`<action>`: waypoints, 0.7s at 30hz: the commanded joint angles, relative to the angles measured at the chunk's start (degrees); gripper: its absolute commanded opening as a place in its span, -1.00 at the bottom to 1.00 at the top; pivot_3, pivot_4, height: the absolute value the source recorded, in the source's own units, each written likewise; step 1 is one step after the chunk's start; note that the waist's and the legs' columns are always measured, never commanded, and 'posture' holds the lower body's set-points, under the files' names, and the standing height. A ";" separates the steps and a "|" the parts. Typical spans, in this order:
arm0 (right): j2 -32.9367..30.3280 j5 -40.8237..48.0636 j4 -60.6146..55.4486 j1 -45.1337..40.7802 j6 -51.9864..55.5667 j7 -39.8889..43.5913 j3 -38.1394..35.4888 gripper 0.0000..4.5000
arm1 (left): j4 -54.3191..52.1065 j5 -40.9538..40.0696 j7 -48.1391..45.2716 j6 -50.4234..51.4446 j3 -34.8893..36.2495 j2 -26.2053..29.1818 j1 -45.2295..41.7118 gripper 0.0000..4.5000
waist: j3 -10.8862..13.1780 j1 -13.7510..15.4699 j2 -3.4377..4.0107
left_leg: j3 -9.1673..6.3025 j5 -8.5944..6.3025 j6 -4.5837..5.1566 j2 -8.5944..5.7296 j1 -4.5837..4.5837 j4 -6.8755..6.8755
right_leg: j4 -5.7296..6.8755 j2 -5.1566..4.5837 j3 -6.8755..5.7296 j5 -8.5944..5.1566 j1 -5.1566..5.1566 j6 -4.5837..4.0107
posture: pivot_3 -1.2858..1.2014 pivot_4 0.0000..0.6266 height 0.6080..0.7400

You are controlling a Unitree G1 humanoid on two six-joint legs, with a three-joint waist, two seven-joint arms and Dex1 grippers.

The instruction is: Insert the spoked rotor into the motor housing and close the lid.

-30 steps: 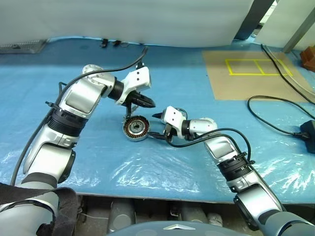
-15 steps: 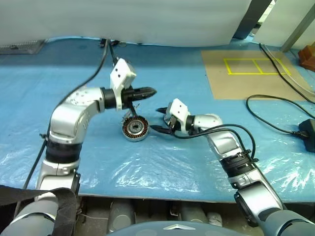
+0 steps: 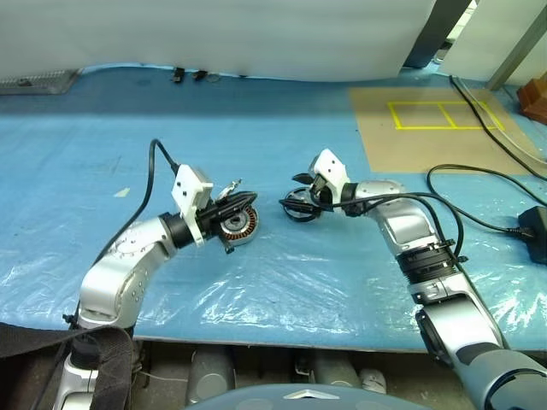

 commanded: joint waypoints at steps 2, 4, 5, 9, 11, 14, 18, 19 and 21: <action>-1.51 0.38 -0.23 -2.95 3.43 0.70 -0.76 0.67 | -2.36 -3.23 -0.49 -3.64 1.93 0.21 2.75 -1.00 | 0.00 -0.03 0.00 | 0.00 0.00 0.00 -0.01 0.01 0.00 | 0.00 0.00 0.00 0.00 0.00 0.00 | 0.03 -0.52 1.00; -2.91 -0.15 -0.07 -3.98 4.11 2.46 0.24 0.67 | -3.09 -4.73 -0.45 -4.03 2.95 0.65 4.07 -1.00 | 0.00 0.00 0.00 | 0.01 0.00 0.00 -0.02 0.03 0.01 | 0.00 -0.01 0.01 0.00 -0.01 0.00 | 0.03 -0.52 1.00; -3.54 -0.27 -0.05 -4.44 4.19 3.50 0.74 0.67 | -3.30 -5.26 -0.41 -4.22 3.27 0.92 4.55 -1.00 | 0.00 0.01 0.00 | 0.01 0.00 0.00 -0.02 0.05 0.02 | 0.01 -0.01 0.01 0.00 -0.02 0.00 | 0.03 -0.52 1.00; -6.17 -0.97 -0.31 -7.33 3.60 9.36 3.79 0.67 | -3.26 -7.34 0.25 -5.11 5.79 1.86 6.69 -1.00 | 0.00 -0.13 0.00 | 0.02 0.00 0.01 -0.01 0.06 0.01 | 0.02 0.00 0.01 0.00 -0.03 0.00 | 0.03 -0.52 1.00; -7.20 -1.79 -0.01 -8.91 2.97 12.30 5.67 0.67 | -2.43 -7.74 0.79 -5.73 7.49 2.48 7.10 -1.00 | 0.00 -0.18 0.01 | 0.04 -0.01 0.01 0.00 0.05 0.01 | 0.05 0.01 0.02 0.00 -0.03 0.00 | 0.03 -0.52 1.00; -8.37 -4.60 2.32 -11.73 0.35 16.57 9.69 0.67 | -2.09 -8.24 0.67 -6.14 8.96 3.80 7.79 -1.00 | 0.00 -0.09 0.01 | 0.04 -0.01 0.02 0.01 0.11 0.04 | 0.07 0.01 0.02 0.00 -0.04 -0.01 | 0.03 -0.52 1.00; -7.20 -8.43 9.76 -16.37 -4.69 19.90 13.79 0.67 | -2.54 -7.67 -0.08 -5.98 8.29 5.89 10.47 -1.00 | 0.00 -0.12 0.00 | 0.05 -0.10 0.18 0.00 0.16 0.12 | 0.09 -0.01 0.03 0.00 -0.05 -0.01 | 0.03 -0.52 1.00; -6.89 -9.41 12.02 -17.67 -5.93 20.59 14.61 0.67 | -2.37 -7.16 0.00 -6.31 8.33 6.33 11.20 -1.00 | 0.00 -0.09 0.00 | 0.05 -0.13 0.22 0.01 0.15 0.12 | 0.09 -0.01 0.03 0.00 -0.08 -0.01 | 0.03 -0.52 1.00; -6.28 -11.48 16.66 -20.09 -8.94 21.38 15.87 0.67 | -1.93 -7.12 0.20 -6.55 8.82 6.86 12.57 -1.00 | 0.00 -0.08 0.01 | 0.05 -0.13 0.23 0.01 0.03 0.15 | 0.18 0.00 0.03 0.00 -0.25 -0.02 | 0.03 -0.52 1.00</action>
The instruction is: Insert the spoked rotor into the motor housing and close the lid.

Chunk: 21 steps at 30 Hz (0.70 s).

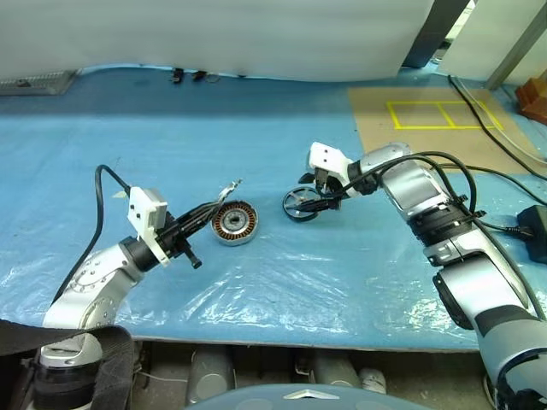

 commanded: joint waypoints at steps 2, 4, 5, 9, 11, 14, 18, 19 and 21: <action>1.05 -4.26 8.50 -5.80 -7.05 1.74 1.92 0.67 | -0.82 0.51 -0.51 -1.30 0.78 2.23 2.71 -1.00 | 0.00 -0.02 0.00 | 0.00 0.01 0.00 0.01 -0.26 0.19 | 0.21 0.00 0.01 -0.01 -0.26 -0.02 | 0.03 -0.52 1.00; 1.59 -5.62 12.16 -7.54 -9.44 2.47 2.40 0.67 | -0.70 0.46 -0.77 -1.09 0.79 3.03 4.21 -1.00 | 0.00 -0.02 0.00 | 0.00 0.00 0.02 0.03 -0.46 0.35 | 0.40 0.00 0.01 -0.02 -0.45 -0.04 | 0.03 -0.52 1.00; 1.92 -6.07 13.69 -8.28 -10.32 3.05 2.47 0.67 | -0.67 0.53 -0.75 -1.04 0.72 3.37 4.81 -1.00 | 0.00 -0.02 0.00 | 0.00 0.00 0.03 0.03 -0.45 0.39 | 0.45 0.00 0.01 -0.03 -0.45 -0.06 | 0.03 -0.52 1.00; 2.90 -7.88 18.60 -10.64 -13.60 4.89 2.56 0.67 | -0.65 0.56 -0.49 -1.07 0.26 3.91 6.01 -1.00 | 0.01 -0.01 0.02 | 0.00 -0.03 0.06 0.07 -0.42 0.59 | 0.67 -0.01 0.02 -0.03 -0.45 -0.08 | 0.03 -0.52 1.00; 3.22 -8.40 20.04 -11.28 -14.66 6.34 2.50 0.67 | -0.63 0.53 -0.22 -1.09 0.15 3.85 6.12 -1.00 | 0.01 0.00 0.02 | 0.00 -0.03 0.05 0.08 -0.40 0.64 | 0.70 -0.01 0.03 0.02 -0.45 -0.15 | 0.03 -0.52 1.00; 3.62 -9.18 21.59 -11.79 -16.09 7.11 2.20 0.67 | -1.00 0.55 0.38 -0.77 -0.29 3.61 6.17 -1.00 | 0.01 0.00 0.02 | 0.00 -0.03 0.06 0.09 -0.39 0.71 | 0.74 -0.01 0.03 0.04 -0.45 -0.18 | 0.03 -0.52 1.00; 4.42 -9.75 23.25 -12.72 -17.10 7.68 1.74 0.67 | -2.21 0.47 1.75 0.18 -1.00 3.45 6.62 -1.00 | 0.01 -0.06 0.02 | 0.00 -0.02 0.07 0.10 -0.40 0.71 | 0.74 -0.01 0.03 0.04 -0.46 -0.19 | 0.03 -0.52 1.00; 4.70 -9.89 23.78 -12.98 -17.32 7.62 1.68 0.67 | -2.50 0.44 2.13 0.41 -1.17 3.47 6.65 -1.00 | 0.01 -0.07 0.02 | 0.00 -0.02 0.07 0.10 -0.41 0.71 | 0.73 0.00 0.03 0.04 -0.47 -0.19 | 0.03 -0.52 1.00; 5.27 -10.27 25.04 -13.48 -17.90 6.98 1.56 0.67 | -3.03 0.20 2.84 0.88 -1.39 3.39 6.62 -1.00 | 0.01 -0.07 0.02 | 0.00 -0.02 0.07 0.11 -0.41 0.71 | 0.74 0.00 0.03 0.04 -0.48 -0.19 | 0.03 -0.52 1.00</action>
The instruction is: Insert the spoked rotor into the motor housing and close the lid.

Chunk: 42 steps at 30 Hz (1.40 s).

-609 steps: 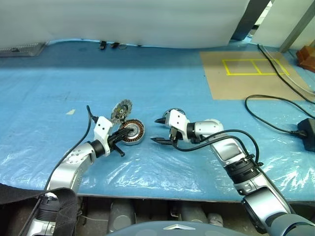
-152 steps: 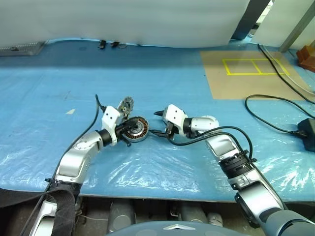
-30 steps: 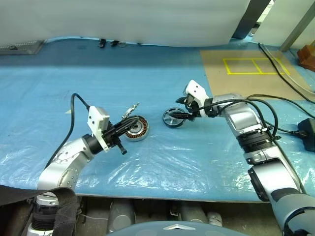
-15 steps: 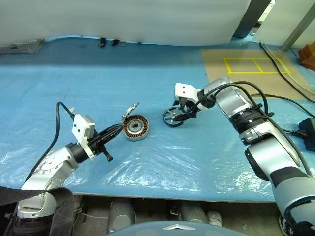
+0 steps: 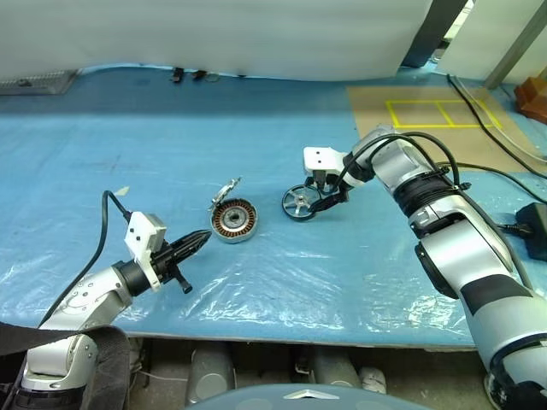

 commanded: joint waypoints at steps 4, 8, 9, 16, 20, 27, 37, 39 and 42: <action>1.52 -0.82 2.50 -3.52 -2.64 -0.98 -1.85 0.67 | -3.45 -1.06 1.79 0.81 -0.43 0.13 0.15 -1.00 | 0.00 0.03 0.00 | 0.00 0.00 0.00 0.00 0.00 0.01 | 0.01 -0.01 0.00 0.00 0.00 -0.01 | 0.03 -0.52 1.00; 2.16 -1.08 3.60 -4.30 -3.57 -1.29 -1.97 0.67 | -2.66 -1.02 1.50 0.54 -0.12 0.54 0.47 -1.00 | 0.00 0.03 0.00 | 0.00 0.00 0.00 0.00 0.00 0.01 | 0.01 0.00 0.00 0.01 0.00 -0.01 | 0.03 -0.52 1.00; 2.23 -1.43 3.96 -4.29 -4.07 -1.55 -1.78 0.67 | -2.48 -1.05 1.43 0.47 -0.05 0.57 0.43 -1.00 | 0.00 0.05 0.01 | 0.00 0.00 0.00 0.00 0.00 0.01 | 0.01 -0.01 0.00 0.01 0.00 -0.01 | 0.03 -0.52 1.00; 2.72 -2.47 4.67 -3.41 -4.89 -1.13 -1.37 0.67 | 0.29 0.28 0.36 -1.19 -0.89 0.48 0.24 -1.00 | 0.00 0.04 0.01 | 0.00 0.00 0.00 0.00 0.00 0.02 | 0.02 0.00 0.00 0.01 0.00 -0.01 | 0.03 -0.52 1.00; 3.62 -3.23 5.76 -2.28 -5.26 -2.75 -1.27 0.67 | 1.41 0.84 -0.20 -2.26 -1.27 0.29 0.41 -1.00 | 0.00 0.04 0.01 | 0.00 0.00 0.01 0.00 0.00 0.02 | 0.02 -0.01 0.00 0.01 -0.01 -0.01 | 0.03 -0.52 1.00; 4.48 -4.23 6.90 -1.31 -5.90 -4.41 -1.31 0.27 | 3.43 1.78 -1.46 -4.53 -0.87 0.63 1.42 -1.00 | 0.00 0.08 0.01 | 0.00 0.00 0.01 0.00 0.00 0.02 | 0.02 -0.01 0.00 0.01 -0.01 -0.01 | 0.03 -0.52 1.00; 4.10 -2.74 2.86 -0.97 -4.66 -2.62 -3.55 -0.28 | 6.93 2.78 -3.66 -8.43 -0.10 0.65 2.41 -1.00 | -0.01 0.03 0.01 | 0.02 0.00 0.01 0.02 0.10 0.06 | 0.05 -0.01 0.00 0.06 0.04 -0.09 | 0.03 -0.52 1.00; 4.07 -1.08 -0.76 -1.20 -2.50 -1.17 -5.09 -0.28 | 7.06 3.12 -3.79 -9.47 -0.01 0.74 2.47 -1.00 | -0.01 0.06 0.01 | 0.01 0.00 0.01 0.02 0.08 0.05 | 0.04 0.00 0.00 0.06 0.02 -0.09 | 0.03 -0.52 1.00; 4.30 2.78 -7.83 -0.87 2.76 1.62 -7.78 -0.28 | 7.05 3.37 -3.44 -10.06 0.00 0.82 1.98 -1.00 | 0.00 0.04 0.02 | 0.01 0.01 0.03 0.02 -0.02 0.05 | 0.04 0.00 0.00 0.06 -0.06 -0.09 | 0.03 -0.52 1.00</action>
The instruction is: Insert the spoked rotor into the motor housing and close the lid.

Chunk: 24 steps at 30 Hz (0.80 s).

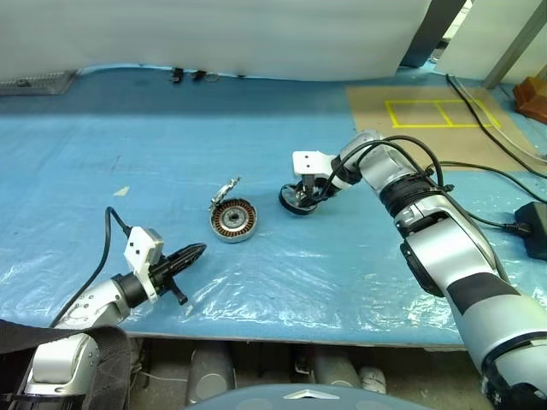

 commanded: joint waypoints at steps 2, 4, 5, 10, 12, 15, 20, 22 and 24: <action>0.18 7.41 -15.01 0.49 9.48 5.16 -4.72 -0.28 | -1.00 0.55 0.12 -1.75 1.40 0.72 -0.73 -1.00 | 0.00 0.03 0.00 | 0.00 0.00 0.00 0.01 0.01 0.00 | 0.00 0.01 0.00 0.00 0.00 0.00 | 0.03 -0.52 1.00; 0.02 9.11 -21.51 2.16 14.14 6.66 -4.77 -0.28 | -1.21 0.68 0.26 -1.60 1.45 0.80 -0.79 -1.00 | -0.01 0.10 -0.01 | 0.00 0.00 0.00 0.02 0.02 -0.01 | -0.01 0.01 0.00 0.00 0.01 0.00 | 0.03 -0.52 1.00; -0.06 9.90 -24.72 3.20 16.36 7.31 -4.49 -0.28 | -1.28 0.69 0.32 -1.43 1.41 0.80 -0.85 -1.00 | -0.01 0.11 -0.02 | 0.00 0.00 0.00 0.01 0.03 -0.01 | -0.01 0.01 0.00 0.00 0.01 0.00 | 0.03 -0.52 1.00; -0.38 10.32 -32.46 7.88 20.21 7.09 -1.42 -0.28 | -0.94 1.03 0.36 -0.62 0.21 0.79 -1.95 -1.00 | -0.02 0.25 -0.03 | -0.01 0.00 0.00 0.00 0.05 0.00 | 0.00 0.00 0.00 0.00 0.03 0.01 | 0.03 -0.52 1.00; 0.00 10.37 -33.59 8.65 20.87 6.12 -0.69 -0.28 | -0.84 1.08 0.40 -0.46 0.10 0.82 -2.41 -1.00 | -0.02 0.24 -0.03 | -0.01 0.00 -0.01 0.00 0.07 0.00 | 0.01 0.00 0.00 0.01 0.04 0.01 | 0.03 -0.52 1.00; 0.68 11.56 -35.59 8.96 22.91 5.33 -0.42 -0.28 | -0.92 1.06 0.37 -0.35 0.13 0.88 -2.41 -1.00 | -0.02 0.04 -0.03 | -0.01 0.01 -0.01 -0.01 0.07 0.00 | 0.01 0.00 0.01 0.01 0.04 0.01 | 0.03 -0.52 1.00; 1.03 12.71 -37.99 8.98 24.76 5.08 0.37 -0.28 | -0.91 0.97 0.47 0.13 -0.48 0.71 -2.95 -1.00 | -0.02 0.04 -0.03 | -0.01 0.00 -0.02 -0.01 0.09 -0.04 | -0.02 0.01 0.02 0.01 0.04 0.01 | 0.03 -0.52 1.00; 1.31 12.63 -38.03 8.73 24.68 4.71 0.88 -0.28 | -0.80 0.91 0.43 0.22 -0.48 0.64 -2.97 -1.00 | -0.02 0.06 -0.03 | -0.01 0.00 -0.02 -0.02 0.09 -0.04 | -0.02 0.00 0.03 0.01 0.04 0.02 | 0.03 -0.52 1.00; 1.72 12.46 -37.68 8.56 24.27 4.17 1.44 -0.28 | -0.50 0.97 0.35 0.17 -0.38 0.66 -2.86 -1.00 | -0.02 0.06 -0.03 | -0.01 0.00 -0.03 -0.02 0.10 -0.03 | 0.00 0.00 0.03 0.01 0.04 0.01 | 0.03 -0.52 1.00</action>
